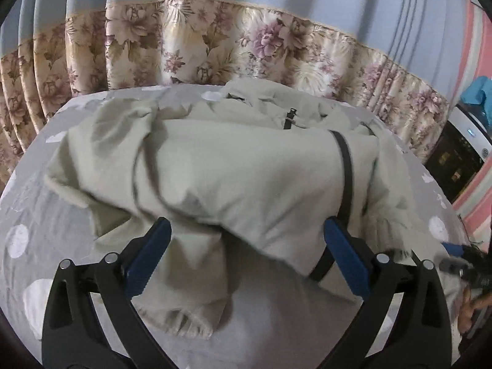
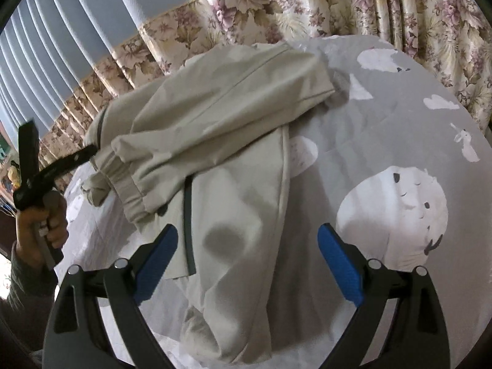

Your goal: Fold large clothes

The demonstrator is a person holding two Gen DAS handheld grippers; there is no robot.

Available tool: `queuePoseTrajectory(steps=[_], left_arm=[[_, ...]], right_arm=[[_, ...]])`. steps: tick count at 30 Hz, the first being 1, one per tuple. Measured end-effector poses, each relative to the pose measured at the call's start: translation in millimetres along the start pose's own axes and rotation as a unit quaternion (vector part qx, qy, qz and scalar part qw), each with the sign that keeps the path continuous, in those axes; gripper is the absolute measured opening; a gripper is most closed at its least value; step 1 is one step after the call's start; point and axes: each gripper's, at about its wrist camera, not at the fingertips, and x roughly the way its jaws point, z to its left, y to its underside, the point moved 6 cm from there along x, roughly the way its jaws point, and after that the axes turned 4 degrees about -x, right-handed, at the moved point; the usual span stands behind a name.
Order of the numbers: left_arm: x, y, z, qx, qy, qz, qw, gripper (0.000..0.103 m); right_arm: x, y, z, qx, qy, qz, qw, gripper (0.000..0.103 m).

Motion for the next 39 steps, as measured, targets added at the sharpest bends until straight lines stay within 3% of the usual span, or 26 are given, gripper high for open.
queuePoseTrajectory(steps=[3, 4, 6, 7, 8, 10, 13, 20, 24, 28, 30, 32, 34, 36, 37, 38, 39], left_arm=[[16, -7, -3, -0.001, -0.007, 0.001, 1.0000, 0.094], [20, -11, -7, 0.000, -0.006, -0.003, 1.0000, 0.086], [26, -18, -14, 0.018, -0.011, -0.008, 0.9997, 0.057], [32, -22, -18, 0.026, -0.009, -0.004, 0.9996, 0.025], [36, -25, -19, 0.028, -0.004, 0.001, 0.9996, 0.009], [44, -30, -21, 0.027, 0.003, 0.009, 0.9996, 0.003], [42, -36, -24, 0.039, -0.004, 0.001, 0.9992, 0.001], [-9, -75, -22, 0.060, -0.016, -0.034, 0.9975, 0.001], [-39, -102, -27, 0.074, -0.018, -0.053, 0.9957, 0.001], [-68, -137, -45, 0.088, -0.014, -0.075, 0.9932, 0.001], [-73, -149, -57, 0.113, -0.022, -0.075, 0.9904, 0.002], [-68, -161, -69, 0.125, -0.024, -0.079, 0.9887, 0.003], [-50, -161, -81, 0.158, -0.041, -0.064, 0.9844, 0.012], [-34, -150, -85, 0.179, -0.053, -0.045, 0.9813, 0.043], [-32, -139, -85, 0.181, -0.054, -0.042, 0.9810, 0.077], [-34, -129, -83, 0.182, -0.056, -0.050, 0.9803, 0.100], [-37, -118, -79, 0.181, -0.063, -0.057, 0.9797, 0.100]], right_arm=[[8, 3, 1, -0.002, 0.001, 0.004, 1.000, 0.092], [12, 4, 1, 0.000, -0.002, 0.008, 1.000, 0.091], [17, 5, 2, -0.006, 0.001, 0.010, 1.000, 0.082], [18, 5, 5, -0.016, -0.001, 0.006, 1.000, 0.063], [19, 5, 8, -0.020, -0.012, 0.008, 1.000, 0.051], [21, 3, 14, -0.015, -0.043, 0.012, 0.999, 0.019], [13, -7, 29, -0.049, -0.043, -0.001, 0.998, 0.006], [-40, -44, 55, -0.051, -0.123, -0.059, 0.989, 0.004], [-86, -72, 79, -0.036, -0.221, -0.105, 0.969, 0.004], [-127, -94, 90, -0.020, -0.292, -0.146, 0.945, 0.004], [-139, -103, 85, -0.007, -0.301, -0.165, 0.939, 0.004], [-148, -113, 69, -0.001, -0.263, -0.189, 0.946, 0.004], [-140, -117, 45, 0.005, -0.194, -0.189, 0.963, 0.004], [-125, -116, 22, -0.025, -0.067, -0.182, 0.981, 0.006], [-111, -113, 4, -0.046, 0.026, -0.171, 0.984, 0.009], [-97, -107, -11, -0.060, 0.088, -0.150, 0.983, 0.009], [-87, -103, -22, -0.067, 0.123, -0.137, 0.981, 0.009]])
